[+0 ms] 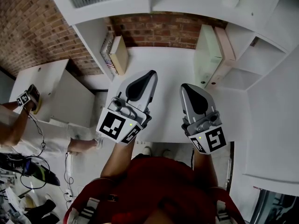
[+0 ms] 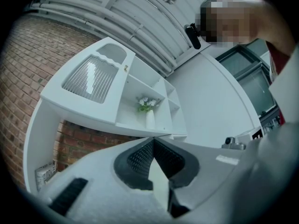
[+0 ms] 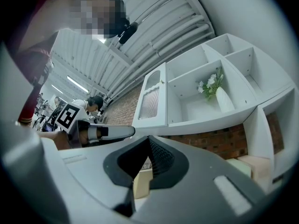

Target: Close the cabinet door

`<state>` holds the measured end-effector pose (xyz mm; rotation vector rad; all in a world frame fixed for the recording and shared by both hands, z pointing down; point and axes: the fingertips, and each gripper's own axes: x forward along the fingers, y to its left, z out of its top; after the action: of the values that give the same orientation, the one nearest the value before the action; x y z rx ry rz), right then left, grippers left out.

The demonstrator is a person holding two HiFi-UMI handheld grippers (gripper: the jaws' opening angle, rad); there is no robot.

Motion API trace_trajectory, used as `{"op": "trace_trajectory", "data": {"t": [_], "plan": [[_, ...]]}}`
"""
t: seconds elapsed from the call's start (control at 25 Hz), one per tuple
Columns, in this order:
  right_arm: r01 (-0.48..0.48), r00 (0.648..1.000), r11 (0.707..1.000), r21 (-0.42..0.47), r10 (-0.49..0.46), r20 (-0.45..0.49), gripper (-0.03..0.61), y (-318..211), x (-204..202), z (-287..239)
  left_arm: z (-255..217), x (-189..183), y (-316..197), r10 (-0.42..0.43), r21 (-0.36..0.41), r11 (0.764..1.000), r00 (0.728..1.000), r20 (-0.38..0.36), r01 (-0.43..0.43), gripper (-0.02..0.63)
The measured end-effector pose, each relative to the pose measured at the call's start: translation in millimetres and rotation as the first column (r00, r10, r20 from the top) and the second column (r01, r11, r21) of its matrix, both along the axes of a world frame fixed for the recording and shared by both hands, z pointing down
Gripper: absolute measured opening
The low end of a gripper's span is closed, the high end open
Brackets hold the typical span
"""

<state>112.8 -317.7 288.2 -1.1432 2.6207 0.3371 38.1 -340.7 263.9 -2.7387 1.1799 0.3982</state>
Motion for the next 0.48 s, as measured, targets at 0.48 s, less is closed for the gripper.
{"op": "trace_trajectory", "data": {"t": [0.48], "plan": [[0.0,1.0,1.0,0.004,0.0,-0.005,0.012,7.3,-3.9,-6.7,-5.9,-1.9,6.7,0.009,0.005,1.0,1.0,0.004,-0.009,0.003]]}}
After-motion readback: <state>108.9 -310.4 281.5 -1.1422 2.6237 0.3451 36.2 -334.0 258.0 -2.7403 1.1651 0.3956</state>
